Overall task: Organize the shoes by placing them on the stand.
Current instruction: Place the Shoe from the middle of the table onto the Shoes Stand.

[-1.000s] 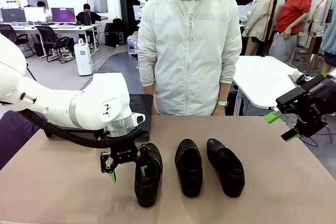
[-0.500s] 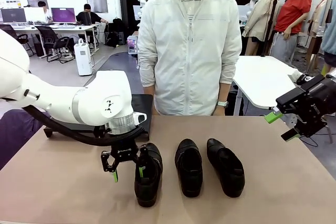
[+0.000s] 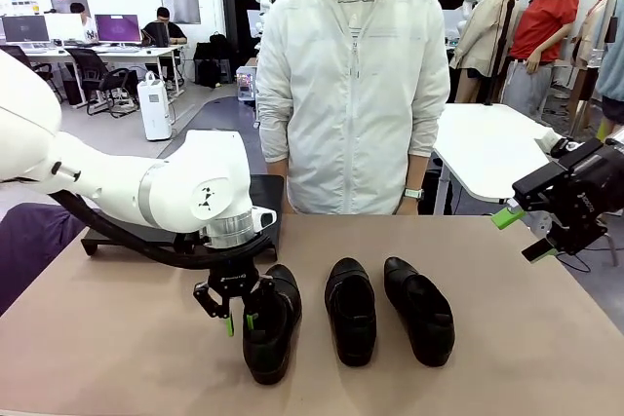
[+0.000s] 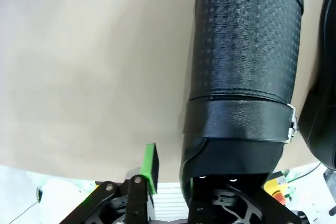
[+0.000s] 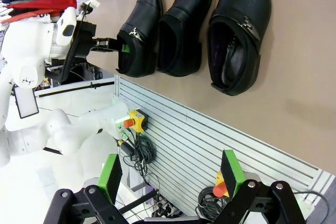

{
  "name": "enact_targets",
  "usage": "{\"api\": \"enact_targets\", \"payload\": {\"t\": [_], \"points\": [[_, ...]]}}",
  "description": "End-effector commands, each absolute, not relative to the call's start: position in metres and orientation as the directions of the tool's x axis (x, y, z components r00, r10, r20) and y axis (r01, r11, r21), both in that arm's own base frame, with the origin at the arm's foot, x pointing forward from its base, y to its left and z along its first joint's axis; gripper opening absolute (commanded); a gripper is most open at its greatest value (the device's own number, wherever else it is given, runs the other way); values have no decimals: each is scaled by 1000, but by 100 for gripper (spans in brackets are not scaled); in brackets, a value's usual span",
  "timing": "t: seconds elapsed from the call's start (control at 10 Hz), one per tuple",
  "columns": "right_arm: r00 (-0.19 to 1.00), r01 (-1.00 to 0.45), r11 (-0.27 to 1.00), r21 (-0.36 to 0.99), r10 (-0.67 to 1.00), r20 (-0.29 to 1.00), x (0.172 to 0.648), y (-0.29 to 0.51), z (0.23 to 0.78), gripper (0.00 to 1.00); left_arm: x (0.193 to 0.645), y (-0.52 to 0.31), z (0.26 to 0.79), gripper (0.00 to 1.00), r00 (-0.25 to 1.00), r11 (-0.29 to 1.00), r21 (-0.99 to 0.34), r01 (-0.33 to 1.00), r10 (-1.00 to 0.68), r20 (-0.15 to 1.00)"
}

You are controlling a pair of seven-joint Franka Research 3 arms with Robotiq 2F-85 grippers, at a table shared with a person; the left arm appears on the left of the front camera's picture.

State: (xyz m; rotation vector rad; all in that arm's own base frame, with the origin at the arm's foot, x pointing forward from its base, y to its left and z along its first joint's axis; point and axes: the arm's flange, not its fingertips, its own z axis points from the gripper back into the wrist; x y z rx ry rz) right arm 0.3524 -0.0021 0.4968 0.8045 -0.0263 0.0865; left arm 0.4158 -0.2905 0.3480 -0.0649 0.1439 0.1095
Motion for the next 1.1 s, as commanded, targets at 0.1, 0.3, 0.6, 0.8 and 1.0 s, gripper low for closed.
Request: {"api": "enact_targets", "payload": {"t": [0.1, 0.3, 0.6, 0.8, 1.0], "points": [[997, -71, 690, 721, 59, 43, 354, -2, 503, 100, 420, -295, 347, 0, 990, 994, -33, -104, 100, -104], [997, -71, 690, 721, 59, 43, 354, -2, 503, 100, 417, -302, 350, 0, 992, 1000, -19, -15, 12, -129], [997, -71, 690, 721, 59, 43, 354, -2, 503, 100, 408, -306, 371, 0, 984, 993, 19, 113, -110, -137], [997, -71, 690, 721, 59, 43, 354, -2, 503, 100, 380, -295, 413, 0, 980, 980, 13, 197, -197, -14], [997, -71, 690, 721, 59, 43, 354, -2, 503, 100, 340, -270, 451, 0, 938, 982, -12, 189, -177, 297]]}}
